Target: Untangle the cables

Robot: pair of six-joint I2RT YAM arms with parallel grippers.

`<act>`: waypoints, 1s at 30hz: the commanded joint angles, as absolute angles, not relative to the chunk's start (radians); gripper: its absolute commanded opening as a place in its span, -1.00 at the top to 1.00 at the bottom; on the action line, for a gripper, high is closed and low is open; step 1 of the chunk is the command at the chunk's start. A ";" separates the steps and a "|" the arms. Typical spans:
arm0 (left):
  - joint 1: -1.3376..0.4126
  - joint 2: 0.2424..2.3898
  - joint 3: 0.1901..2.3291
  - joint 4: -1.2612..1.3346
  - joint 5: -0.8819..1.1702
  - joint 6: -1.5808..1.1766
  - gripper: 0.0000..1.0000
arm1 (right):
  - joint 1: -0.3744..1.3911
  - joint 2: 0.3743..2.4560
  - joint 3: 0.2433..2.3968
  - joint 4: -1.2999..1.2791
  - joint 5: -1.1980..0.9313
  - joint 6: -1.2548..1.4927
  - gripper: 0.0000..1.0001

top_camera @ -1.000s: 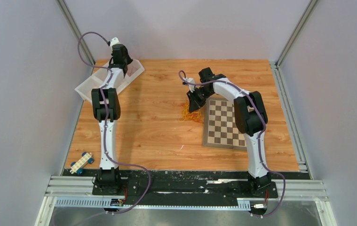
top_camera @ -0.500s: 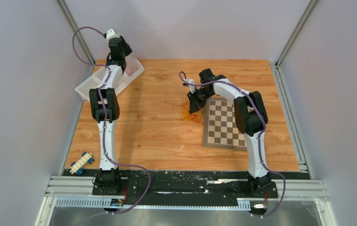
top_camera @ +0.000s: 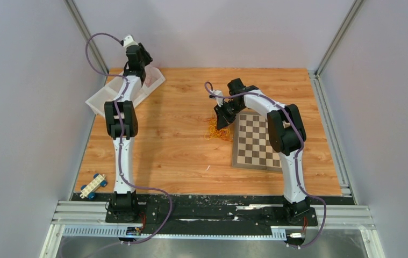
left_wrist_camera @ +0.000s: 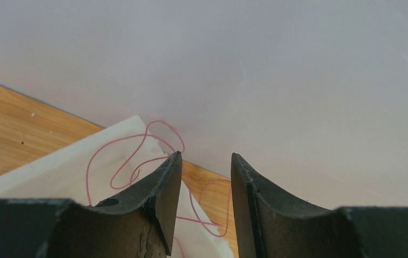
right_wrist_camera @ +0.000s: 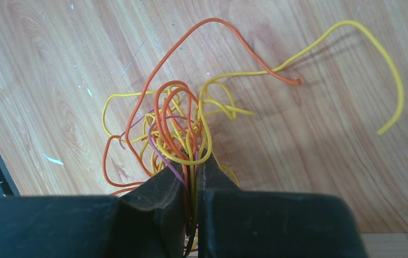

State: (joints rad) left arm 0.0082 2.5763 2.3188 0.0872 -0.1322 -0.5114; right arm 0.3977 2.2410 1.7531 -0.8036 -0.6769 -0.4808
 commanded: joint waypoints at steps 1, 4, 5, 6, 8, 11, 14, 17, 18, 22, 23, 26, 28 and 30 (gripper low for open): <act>0.004 2.605 2.358 0.107 -0.149 -0.531 0.05 | 0.394 2.217 1.773 -0.788 -0.675 -0.495 0.82; 0.004 2.620 2.360 0.110 -0.151 -0.532 0.05 | 0.393 2.217 1.770 -0.788 -0.672 -0.494 0.82; 0.003 2.625 2.361 0.112 -0.153 -0.531 0.05 | 0.393 2.217 1.767 -0.788 -0.671 -0.494 0.82; 0.004 2.628 2.363 0.113 -0.157 -0.531 0.04 | 0.394 2.217 1.765 -0.787 -0.669 -0.494 0.82; 0.003 2.636 2.365 0.115 -0.163 -0.531 0.03 | 0.393 2.217 1.764 -0.788 -0.667 -0.495 0.81; 0.005 2.647 2.373 0.127 -0.163 -0.539 0.01 | 0.393 2.217 1.761 -0.788 -0.664 -0.494 0.81; 0.005 2.659 2.392 0.124 -0.170 -0.543 0.01 | 0.393 2.217 1.762 -0.788 -0.661 -0.494 0.81; 0.008 2.657 2.392 0.094 -0.170 -0.578 0.02 | 0.393 2.219 1.768 -0.788 -0.655 -0.494 0.81; 0.009 2.655 2.387 0.086 -0.165 -0.591 0.02 | 0.393 2.220 1.770 -0.788 -0.652 -0.494 0.81; 0.011 2.651 2.372 0.063 -0.140 -0.652 0.04 | 0.394 2.223 1.774 -0.788 -0.641 -0.494 0.81; 0.012 2.653 2.372 0.062 -0.137 -0.656 0.04 | 0.394 2.223 1.773 -0.788 -0.637 -0.497 0.81; 0.012 2.657 2.378 0.056 -0.137 -0.669 0.04 | 0.394 2.221 1.769 -0.788 -0.635 -0.496 0.81; 0.012 2.660 2.382 0.047 -0.141 -0.674 0.06 | 0.395 2.222 1.770 -0.788 -0.635 -0.496 0.80; 0.014 2.660 2.386 0.030 -0.143 -0.687 0.07 | 0.395 2.225 1.774 -0.788 -0.634 -0.496 0.80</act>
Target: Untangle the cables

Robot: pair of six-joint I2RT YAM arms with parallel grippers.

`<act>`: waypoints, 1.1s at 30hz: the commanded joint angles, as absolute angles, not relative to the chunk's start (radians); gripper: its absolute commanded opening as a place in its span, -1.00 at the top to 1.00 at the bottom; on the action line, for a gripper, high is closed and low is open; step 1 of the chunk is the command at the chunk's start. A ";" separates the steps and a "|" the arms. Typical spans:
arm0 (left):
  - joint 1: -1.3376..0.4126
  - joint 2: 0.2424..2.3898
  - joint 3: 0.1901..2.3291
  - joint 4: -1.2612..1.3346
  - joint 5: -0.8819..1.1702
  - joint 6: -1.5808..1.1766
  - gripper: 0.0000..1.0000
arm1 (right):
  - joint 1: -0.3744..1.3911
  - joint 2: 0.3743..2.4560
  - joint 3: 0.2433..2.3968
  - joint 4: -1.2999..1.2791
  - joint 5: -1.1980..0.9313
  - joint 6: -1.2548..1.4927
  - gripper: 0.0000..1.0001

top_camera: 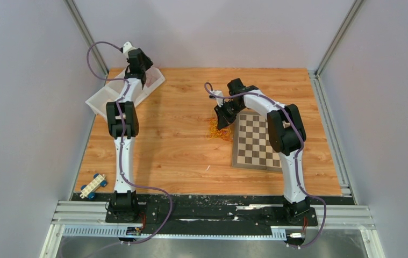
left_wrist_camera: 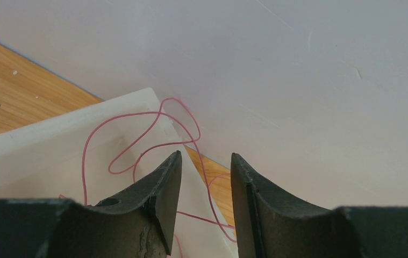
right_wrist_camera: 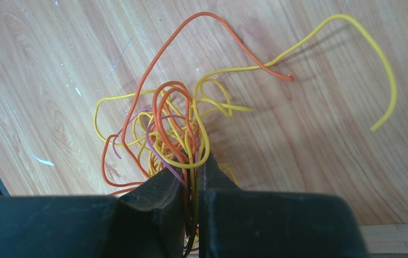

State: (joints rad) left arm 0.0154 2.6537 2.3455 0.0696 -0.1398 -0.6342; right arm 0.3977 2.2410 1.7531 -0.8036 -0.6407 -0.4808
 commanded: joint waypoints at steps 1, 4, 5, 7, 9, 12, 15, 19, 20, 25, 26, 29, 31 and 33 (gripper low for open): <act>0.014 2.660 2.384 0.023 -0.140 -0.693 0.07 | 0.395 2.228 1.776 -0.788 -0.632 -0.495 0.80; 0.018 2.657 2.377 0.005 -0.129 -0.728 0.07 | 0.395 2.233 1.786 -0.788 -0.627 -0.494 0.81; 0.018 2.655 2.374 -0.009 -0.120 -0.731 0.08 | 0.395 2.235 1.788 -0.788 -0.623 -0.496 0.81; 0.018 2.655 2.373 -0.026 -0.109 -0.736 0.08 | 0.395 2.236 1.792 -0.788 -0.618 -0.496 0.80; 0.018 2.654 2.371 -0.037 -0.103 -0.739 0.08 | 0.394 2.238 1.791 -0.788 -0.614 -0.498 0.80; 0.018 2.649 2.366 -0.057 -0.083 -0.746 0.05 | 0.395 2.239 1.790 -0.787 -0.611 -0.498 0.80; 0.020 2.646 2.360 -0.066 -0.081 -0.757 0.12 | 0.395 2.241 1.790 -0.787 -0.611 -0.498 0.81; 0.020 2.632 2.342 -0.070 -0.102 -0.756 0.36 | 0.394 2.243 1.793 -0.787 -0.610 -0.499 0.80; 0.021 2.631 2.339 -0.068 -0.108 -0.754 0.38 | 0.395 2.243 1.793 -0.788 -0.611 -0.500 0.80; 0.022 2.630 2.346 -0.058 -0.132 -0.736 0.64 | 0.395 2.243 1.792 -0.788 -0.612 -0.497 0.80; 0.023 2.629 2.343 -0.058 -0.138 -0.737 0.72 | 0.394 2.242 1.792 -0.788 -0.613 -0.497 0.80; 0.025 2.613 2.331 -0.038 -0.130 -0.742 0.84 | 0.394 2.240 1.791 -0.787 -0.616 -0.498 0.81; 0.025 2.606 2.329 -0.020 -0.122 -0.742 0.91 | 0.395 2.242 1.791 -0.788 -0.623 -0.497 0.80; 0.025 2.597 2.329 -0.008 -0.116 -0.741 0.92 | 0.395 2.244 1.795 -0.788 -0.626 -0.496 0.80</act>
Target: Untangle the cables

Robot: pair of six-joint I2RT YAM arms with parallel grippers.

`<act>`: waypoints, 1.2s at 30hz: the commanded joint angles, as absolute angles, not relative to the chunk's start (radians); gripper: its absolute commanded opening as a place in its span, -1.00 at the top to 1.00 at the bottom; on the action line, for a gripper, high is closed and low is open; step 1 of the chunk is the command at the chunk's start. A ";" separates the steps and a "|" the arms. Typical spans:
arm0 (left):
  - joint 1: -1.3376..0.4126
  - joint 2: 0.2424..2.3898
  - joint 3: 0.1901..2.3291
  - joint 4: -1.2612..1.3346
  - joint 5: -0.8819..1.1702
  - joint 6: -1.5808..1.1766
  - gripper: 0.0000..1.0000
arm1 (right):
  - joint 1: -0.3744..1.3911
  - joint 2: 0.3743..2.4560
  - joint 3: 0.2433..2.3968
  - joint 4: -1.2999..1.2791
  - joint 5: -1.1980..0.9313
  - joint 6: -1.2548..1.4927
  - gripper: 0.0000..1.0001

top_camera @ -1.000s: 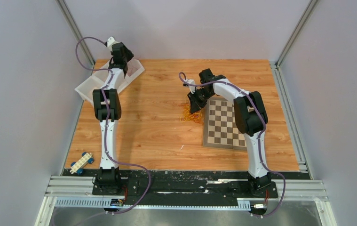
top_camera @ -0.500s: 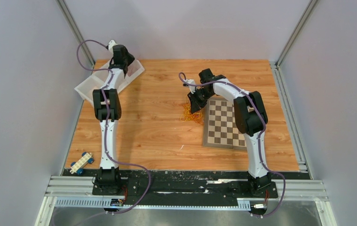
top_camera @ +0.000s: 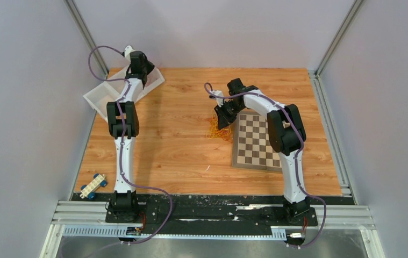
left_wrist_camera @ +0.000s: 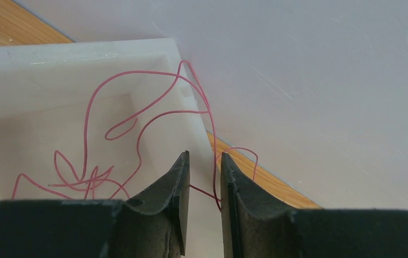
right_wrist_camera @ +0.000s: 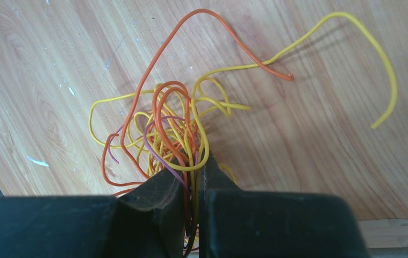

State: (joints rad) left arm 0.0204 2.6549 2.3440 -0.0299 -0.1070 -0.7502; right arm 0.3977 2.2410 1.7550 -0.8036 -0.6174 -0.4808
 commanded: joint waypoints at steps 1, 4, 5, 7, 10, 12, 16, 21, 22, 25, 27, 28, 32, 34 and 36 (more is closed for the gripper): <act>0.024 2.592 2.329 0.014 -0.113 -0.741 0.90 | 0.395 2.244 1.796 -0.788 -0.627 -0.495 0.80; 0.025 2.578 2.319 0.042 -0.093 -0.746 0.60 | 0.394 2.244 1.797 -0.788 -0.628 -0.496 0.80; 0.025 2.571 2.316 0.049 -0.089 -0.748 0.50 | 0.394 2.243 1.797 -0.788 -0.629 -0.496 0.79; 0.025 2.561 2.304 0.057 -0.084 -0.751 0.45 | 0.395 2.241 1.795 -0.788 -0.632 -0.495 0.79; 0.026 2.547 2.281 0.064 -0.086 -0.757 0.47 | 0.394 2.240 1.794 -0.788 -0.636 -0.494 0.79; 0.026 2.541 2.274 0.067 -0.085 -0.760 0.47 | 0.395 2.240 1.792 -0.788 -0.637 -0.494 0.79; 0.026 2.533 2.260 0.085 -0.067 -0.766 0.39 | 0.395 2.238 1.789 -0.788 -0.643 -0.495 0.79; 0.026 2.524 2.253 0.085 -0.075 -0.759 0.72 | 0.395 2.238 1.790 -0.788 -0.649 -0.492 0.78; 0.026 2.522 2.253 0.084 -0.076 -0.758 0.76 | 0.395 2.237 1.791 -0.788 -0.649 -0.491 0.78; 0.029 2.521 2.250 0.084 -0.078 -0.758 0.80 | 0.395 2.238 1.791 -0.788 -0.652 -0.491 0.78; 0.028 2.519 2.249 0.082 -0.078 -0.758 0.89 | 0.395 2.238 1.789 -0.788 -0.654 -0.491 0.78; 0.029 2.518 2.249 0.082 -0.078 -0.758 0.93 | 0.395 2.238 1.789 -0.788 -0.654 -0.491 0.78; 0.031 2.503 2.238 0.081 -0.084 -0.761 1.00 | 0.395 2.239 1.792 -0.788 -0.654 -0.491 0.77; 0.034 2.476 2.213 0.095 -0.082 -0.755 1.00 | 0.395 2.240 1.793 -0.788 -0.654 -0.492 0.77; 0.036 2.441 2.174 0.117 -0.082 -0.739 1.00 | 0.395 2.240 1.795 -0.787 -0.656 -0.491 0.77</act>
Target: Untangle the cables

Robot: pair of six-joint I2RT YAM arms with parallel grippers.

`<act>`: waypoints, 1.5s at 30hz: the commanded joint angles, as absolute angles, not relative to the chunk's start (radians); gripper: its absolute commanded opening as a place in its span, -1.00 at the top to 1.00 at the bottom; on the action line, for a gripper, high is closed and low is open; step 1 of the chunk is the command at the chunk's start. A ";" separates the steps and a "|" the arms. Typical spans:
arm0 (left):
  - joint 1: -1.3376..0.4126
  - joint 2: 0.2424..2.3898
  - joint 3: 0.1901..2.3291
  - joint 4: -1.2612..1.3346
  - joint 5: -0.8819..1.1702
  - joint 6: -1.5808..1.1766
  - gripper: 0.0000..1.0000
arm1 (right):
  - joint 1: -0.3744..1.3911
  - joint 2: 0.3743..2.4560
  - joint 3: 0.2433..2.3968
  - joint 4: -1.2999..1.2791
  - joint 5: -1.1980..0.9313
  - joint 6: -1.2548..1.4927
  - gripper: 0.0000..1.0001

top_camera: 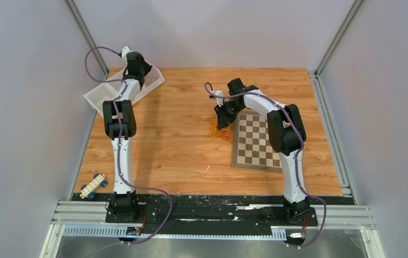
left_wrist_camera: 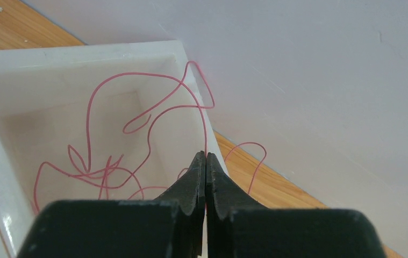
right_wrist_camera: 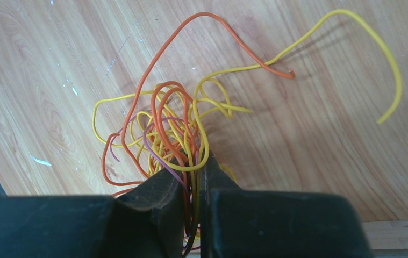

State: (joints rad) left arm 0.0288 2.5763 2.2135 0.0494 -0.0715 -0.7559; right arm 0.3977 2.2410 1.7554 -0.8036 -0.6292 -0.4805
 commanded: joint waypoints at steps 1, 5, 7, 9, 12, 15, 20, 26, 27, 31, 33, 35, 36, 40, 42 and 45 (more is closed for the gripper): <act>0.038 2.417 2.150 0.131 -0.083 -0.726 1.00 | 0.395 2.239 1.796 -0.788 -0.656 -0.491 0.77; 0.047 2.356 2.095 0.161 -0.088 -0.675 1.00 | 0.396 2.240 1.795 -0.788 -0.664 -0.489 0.77; 0.051 2.335 2.079 0.161 -0.095 -0.647 1.00 | 0.395 2.240 1.796 -0.787 -0.667 -0.488 0.77; 0.057 2.321 2.066 0.151 -0.101 -0.631 1.00 | 0.394 2.240 1.796 -0.787 -0.667 -0.487 0.77; 0.065 2.302 2.045 0.120 -0.112 -0.613 1.00 | 0.395 2.237 1.795 -0.787 -0.667 -0.486 0.77; 0.070 2.274 2.035 0.078 -0.147 -0.576 1.00 | 0.395 2.232 1.792 -0.787 -0.667 -0.488 0.77; 0.085 2.204 1.944 0.091 -0.183 -0.503 1.00 | 0.394 2.228 1.786 -0.787 -0.672 -0.487 0.78; 0.089 2.239 1.991 -0.005 -0.169 -0.412 1.00 | 0.394 2.231 1.790 -0.787 -0.676 -0.486 0.77; 0.089 2.248 2.016 -0.024 -0.170 -0.399 1.00 | 0.395 2.232 1.790 -0.787 -0.676 -0.485 0.78; 0.088 2.309 2.101 -0.098 -0.173 -0.338 1.00 | 0.394 2.229 1.786 -0.787 -0.674 -0.485 0.77; 0.088 2.352 2.156 -0.139 -0.175 -0.306 1.00 | 0.391 2.229 1.784 -0.788 -0.673 -0.483 0.77; 0.085 2.390 2.199 -0.147 -0.157 -0.266 1.00 | 0.390 2.229 1.783 -0.787 -0.674 -0.484 0.77; 0.081 2.413 2.212 -0.146 -0.154 -0.253 1.00 | 0.389 2.229 1.784 -0.787 -0.675 -0.484 0.77; 0.065 2.473 2.268 -0.132 -0.122 -0.188 1.00 | 0.385 2.234 1.790 -0.787 -0.675 -0.483 0.77; 0.058 2.500 2.289 -0.135 -0.106 -0.167 1.00 | 0.383 2.235 1.792 -0.788 -0.676 -0.483 0.77; 0.049 2.524 2.302 -0.138 -0.077 -0.160 1.00 | 0.378 2.235 1.790 -0.788 -0.677 -0.483 0.77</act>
